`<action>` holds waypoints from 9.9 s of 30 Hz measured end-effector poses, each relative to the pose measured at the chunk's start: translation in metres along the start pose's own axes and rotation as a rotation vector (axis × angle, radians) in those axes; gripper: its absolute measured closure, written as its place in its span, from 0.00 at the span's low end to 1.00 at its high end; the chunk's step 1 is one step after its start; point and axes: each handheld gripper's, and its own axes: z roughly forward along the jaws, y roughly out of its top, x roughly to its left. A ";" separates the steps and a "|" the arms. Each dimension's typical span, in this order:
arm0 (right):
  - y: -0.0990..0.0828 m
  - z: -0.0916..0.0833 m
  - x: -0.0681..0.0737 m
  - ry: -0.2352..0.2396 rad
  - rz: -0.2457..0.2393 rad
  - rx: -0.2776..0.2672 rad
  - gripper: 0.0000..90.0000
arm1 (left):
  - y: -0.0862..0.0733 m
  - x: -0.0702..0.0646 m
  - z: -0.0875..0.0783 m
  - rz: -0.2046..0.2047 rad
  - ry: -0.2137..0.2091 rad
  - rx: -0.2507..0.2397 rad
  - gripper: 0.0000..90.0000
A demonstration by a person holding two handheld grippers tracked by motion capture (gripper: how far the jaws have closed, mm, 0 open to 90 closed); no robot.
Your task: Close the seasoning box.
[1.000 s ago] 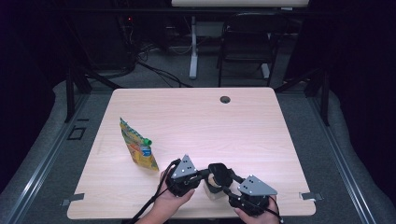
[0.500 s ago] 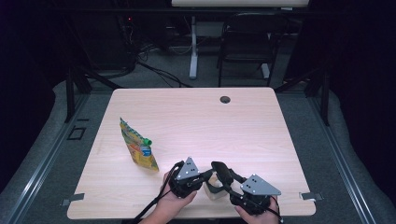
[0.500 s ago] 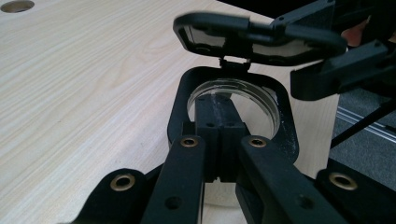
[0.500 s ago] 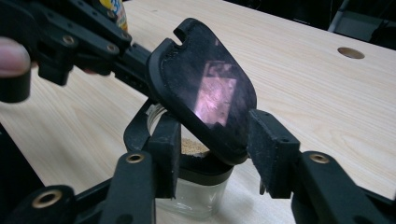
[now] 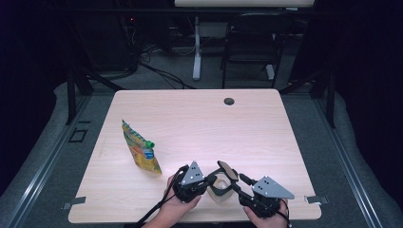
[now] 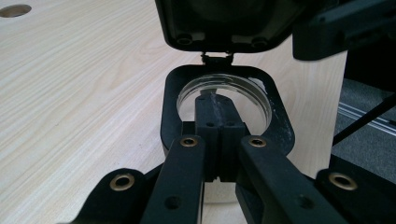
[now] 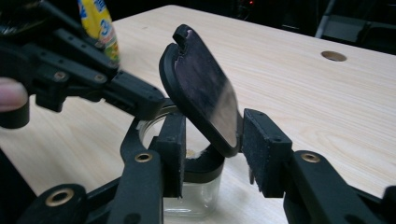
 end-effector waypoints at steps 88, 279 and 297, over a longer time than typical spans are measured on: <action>0.029 0.039 -0.022 0.073 0.121 0.030 0.83 | -0.025 0.021 -0.054 -0.018 0.066 -0.020 0.74; 0.135 0.111 0.046 0.578 -0.240 0.220 0.80 | -0.114 0.114 -0.179 -0.344 0.443 -0.060 0.67; 0.169 0.119 0.064 0.520 -0.201 0.277 0.69 | -0.113 0.113 -0.178 -0.337 0.441 -0.063 0.67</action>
